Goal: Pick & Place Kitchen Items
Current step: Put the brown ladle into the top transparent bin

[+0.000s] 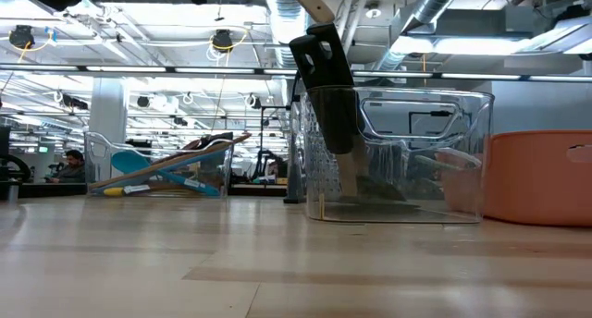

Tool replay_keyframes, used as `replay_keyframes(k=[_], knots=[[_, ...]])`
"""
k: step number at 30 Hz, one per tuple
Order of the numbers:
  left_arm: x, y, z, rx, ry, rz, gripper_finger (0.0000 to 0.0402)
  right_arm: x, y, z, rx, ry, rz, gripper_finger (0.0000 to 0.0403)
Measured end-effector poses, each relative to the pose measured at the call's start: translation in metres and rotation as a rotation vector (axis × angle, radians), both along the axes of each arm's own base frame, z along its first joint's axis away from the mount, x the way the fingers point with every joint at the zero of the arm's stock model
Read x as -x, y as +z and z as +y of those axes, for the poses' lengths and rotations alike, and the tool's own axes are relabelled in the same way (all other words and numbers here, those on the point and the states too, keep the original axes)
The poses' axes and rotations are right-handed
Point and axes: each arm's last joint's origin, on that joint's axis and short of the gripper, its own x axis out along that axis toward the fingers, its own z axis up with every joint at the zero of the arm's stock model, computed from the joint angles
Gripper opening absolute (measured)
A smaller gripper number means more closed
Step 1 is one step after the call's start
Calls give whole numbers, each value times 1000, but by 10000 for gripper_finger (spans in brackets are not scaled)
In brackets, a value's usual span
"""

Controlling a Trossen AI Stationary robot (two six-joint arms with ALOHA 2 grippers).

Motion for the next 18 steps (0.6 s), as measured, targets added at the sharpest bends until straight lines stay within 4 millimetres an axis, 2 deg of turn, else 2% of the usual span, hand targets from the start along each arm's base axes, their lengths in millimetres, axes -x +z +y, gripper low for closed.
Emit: replay_keyframes(k=[4,11,18], knots=[[-1,-2,0,-6,0,20,1,11,2,8,23,63,13,11],[-5,-13,3,-11,9,134,1,23,4,17,36,119,18,2],[-8,-22,19,-8,75,249,1,24,4,19,50,137,23,1]])
